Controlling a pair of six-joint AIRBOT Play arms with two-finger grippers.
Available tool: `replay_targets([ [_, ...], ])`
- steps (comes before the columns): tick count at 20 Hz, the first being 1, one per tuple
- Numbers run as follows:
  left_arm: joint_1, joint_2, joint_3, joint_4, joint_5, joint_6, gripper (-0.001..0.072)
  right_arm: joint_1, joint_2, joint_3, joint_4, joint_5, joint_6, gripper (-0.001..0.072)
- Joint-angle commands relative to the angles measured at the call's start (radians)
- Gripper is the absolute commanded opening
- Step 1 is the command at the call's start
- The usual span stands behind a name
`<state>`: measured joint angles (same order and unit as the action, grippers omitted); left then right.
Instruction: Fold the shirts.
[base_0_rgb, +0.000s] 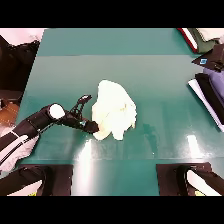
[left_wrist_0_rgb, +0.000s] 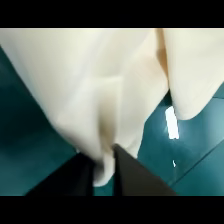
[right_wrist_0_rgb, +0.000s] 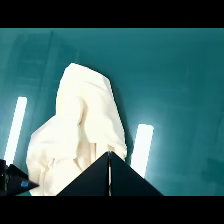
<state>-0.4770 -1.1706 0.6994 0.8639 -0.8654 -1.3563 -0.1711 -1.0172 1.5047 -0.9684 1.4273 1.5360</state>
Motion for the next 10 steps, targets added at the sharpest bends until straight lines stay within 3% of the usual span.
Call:
replay_targets([
  [1,-0.01,0.002,-0.01,-0.004,0.039,-0.014,0.0027,0.001,0.001,0.0,0.0,0.022,0.0,0.0014],
  [6,-0.01,0.005,0.224,0.192,-0.223,-0.058,0.0026,0.059,0.008,-0.215,0.008,0.065,0.0,0.002],
  [7,-0.01,0.005,0.283,0.224,-0.27,-0.058,0.0027,0.1,0.011,-0.299,0.008,0.043,0.0,0.0132],
  [8,-0.01,0.004,0.337,0.25,-0.303,-0.058,0.0027,0.158,0.013,-0.395,0.008,0.003,0.0,0.0415],
  [9,-0.01,0.004,0.373,0.26,-0.315,-0.058,0.0027,0.217,0.013,-0.482,0.008,-0.05,0.0,0.0573],
  [10,-0.01,0.004,0.399,0.259,-0.318,-0.059,0.0027,0.277,0.012,-0.565,0.008,-0.128,0.0,0.058],
])
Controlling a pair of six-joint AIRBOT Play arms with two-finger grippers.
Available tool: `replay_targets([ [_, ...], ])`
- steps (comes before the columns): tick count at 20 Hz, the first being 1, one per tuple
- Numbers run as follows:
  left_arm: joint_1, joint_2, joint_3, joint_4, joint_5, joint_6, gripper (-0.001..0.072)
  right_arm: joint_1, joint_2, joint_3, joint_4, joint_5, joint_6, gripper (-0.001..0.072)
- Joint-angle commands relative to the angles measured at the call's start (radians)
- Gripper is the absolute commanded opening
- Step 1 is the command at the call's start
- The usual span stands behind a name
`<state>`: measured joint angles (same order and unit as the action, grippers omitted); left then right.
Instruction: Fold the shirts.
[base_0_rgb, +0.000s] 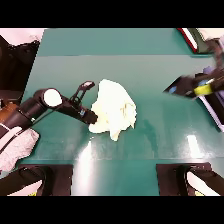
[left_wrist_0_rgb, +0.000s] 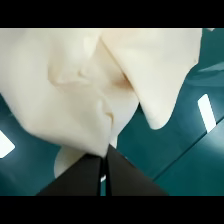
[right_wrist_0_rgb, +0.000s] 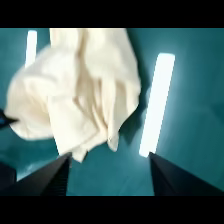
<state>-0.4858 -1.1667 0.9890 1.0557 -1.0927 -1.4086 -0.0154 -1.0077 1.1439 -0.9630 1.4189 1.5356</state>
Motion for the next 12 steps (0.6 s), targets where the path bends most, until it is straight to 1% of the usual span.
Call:
replay_targets([
  [1,-0.001,0.0,0.125,0.066,-0.093,-0.007,0.0028,0.186,0.002,-0.282,0.003,-0.22,0.001,0.0579],
  [3,-0.001,0.0,0.131,0.065,-0.1,-0.026,0.0028,0.29,0.002,-0.387,0.003,-0.409,0.001,0.0578],
  [4,-0.001,0.0,0.131,0.066,-0.107,-0.033,0.0028,0.329,-0.011,-0.415,0.003,-0.478,0.008,0.0577],
  [5,-0.001,0.0,0.131,0.066,-0.113,-0.033,0.0028,0.354,-0.037,-0.427,0.003,-0.517,0.037,0.0577],
  [11,-0.001,0.0,0.131,0.063,-0.139,-0.034,0.0028,0.441,-0.257,-0.357,0.003,-0.584,0.049,0.0574],
  [12,-0.001,0.0,0.131,0.063,-0.139,-0.037,0.0028,0.453,-0.286,-0.331,0.002,-0.59,0.049,0.0486],
])
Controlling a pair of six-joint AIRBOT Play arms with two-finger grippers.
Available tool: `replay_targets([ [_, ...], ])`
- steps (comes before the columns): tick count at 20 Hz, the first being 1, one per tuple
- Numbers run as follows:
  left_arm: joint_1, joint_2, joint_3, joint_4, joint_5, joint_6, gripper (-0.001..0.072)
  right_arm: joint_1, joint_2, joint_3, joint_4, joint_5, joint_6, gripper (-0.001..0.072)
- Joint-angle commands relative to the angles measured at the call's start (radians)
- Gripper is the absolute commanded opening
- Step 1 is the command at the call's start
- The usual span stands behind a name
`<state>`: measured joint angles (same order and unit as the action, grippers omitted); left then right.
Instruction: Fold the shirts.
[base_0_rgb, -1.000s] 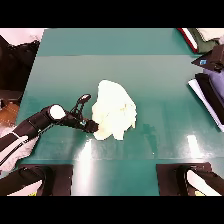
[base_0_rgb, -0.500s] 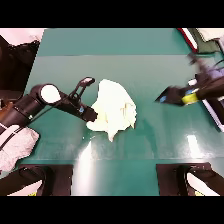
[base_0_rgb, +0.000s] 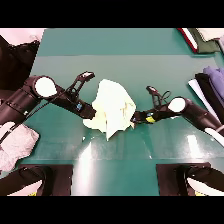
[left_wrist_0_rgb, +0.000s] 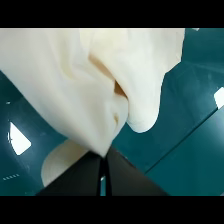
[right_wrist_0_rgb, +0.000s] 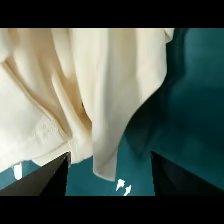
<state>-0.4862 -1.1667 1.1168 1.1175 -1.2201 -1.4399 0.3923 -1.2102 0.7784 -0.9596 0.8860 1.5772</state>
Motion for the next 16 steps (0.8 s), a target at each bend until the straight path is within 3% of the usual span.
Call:
replay_targets([
  [1,0.0,0.0,0.003,0.001,-0.013,-0.014,0.0028,0.052,-0.107,0.059,-0.004,-0.056,0.007,0.0296],
  [2,0.0,0.0,0.003,0.001,-0.021,-0.022,0.0028,0.055,-0.127,0.085,-0.011,-0.046,0.006,0.0043],
  [3,0.0,0.0,0.005,0.006,-0.04,-0.019,0.0027,0.054,-0.137,0.111,-0.025,-0.026,-0.003,0.0012],
  [7,0.0,0.004,0.158,0.171,-0.212,-0.024,0.0027,0.023,-0.052,0.241,-0.233,0.158,-0.003,0.0011],
  [10,0.0,0.075,0.348,0.318,-0.238,-0.032,0.0027,-0.068,0.12,0.369,-0.37,0.296,-0.003,0.0011],
  [12,0.0,0.127,0.475,0.391,-0.238,-0.054,0.0027,-0.16,0.235,0.454,-0.382,0.338,-0.003,0.0011],
  [16,0.0,0.213,0.646,0.398,-0.238,-0.067,0.0027,-0.337,0.418,0.612,-0.374,0.396,-0.003,0.0011],
])
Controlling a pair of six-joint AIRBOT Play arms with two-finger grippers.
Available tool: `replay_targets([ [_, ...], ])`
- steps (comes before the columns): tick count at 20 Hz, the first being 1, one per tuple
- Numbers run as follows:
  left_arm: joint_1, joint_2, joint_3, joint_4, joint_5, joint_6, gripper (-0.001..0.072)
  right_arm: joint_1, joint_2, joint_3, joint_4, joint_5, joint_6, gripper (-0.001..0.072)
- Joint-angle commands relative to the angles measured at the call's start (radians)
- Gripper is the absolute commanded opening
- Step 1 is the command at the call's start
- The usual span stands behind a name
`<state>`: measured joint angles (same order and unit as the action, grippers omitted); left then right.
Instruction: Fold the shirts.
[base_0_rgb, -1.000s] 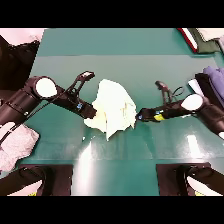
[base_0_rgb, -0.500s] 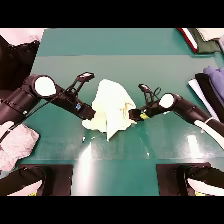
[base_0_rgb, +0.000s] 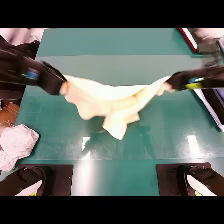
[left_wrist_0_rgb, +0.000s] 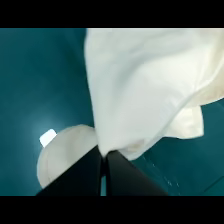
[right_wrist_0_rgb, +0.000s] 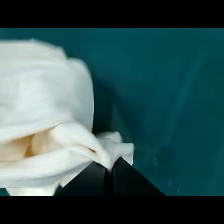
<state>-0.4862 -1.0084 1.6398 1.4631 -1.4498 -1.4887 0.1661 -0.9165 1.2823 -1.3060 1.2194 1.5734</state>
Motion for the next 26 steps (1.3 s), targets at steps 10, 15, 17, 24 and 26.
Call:
replay_targets([
  [10,0.0,0.093,0.402,-0.148,0.019,-0.097,0.0028,-0.338,0.397,0.315,-0.03,0.064,0.0,0.001],
  [15,0.0,0.09,0.424,-0.146,0.061,-0.112,0.0028,-0.468,0.364,0.433,-0.017,0.079,0.0,0.001],
  [17,0.0,0.086,0.373,-0.106,0.074,-0.111,0.0028,-0.497,0.307,0.477,0.05,0.114,-0.004,0.001],
  [24,0.0,0.082,-0.05,0.16,0.239,-0.113,0.0027,-0.358,0.006,0.486,0.255,0.158,-0.062,0.0011],
  [26,0.0,0.082,-0.197,0.202,0.397,-0.168,0.0027,-0.272,-0.111,0.486,0.228,0.127,-0.083,0.0011],
])
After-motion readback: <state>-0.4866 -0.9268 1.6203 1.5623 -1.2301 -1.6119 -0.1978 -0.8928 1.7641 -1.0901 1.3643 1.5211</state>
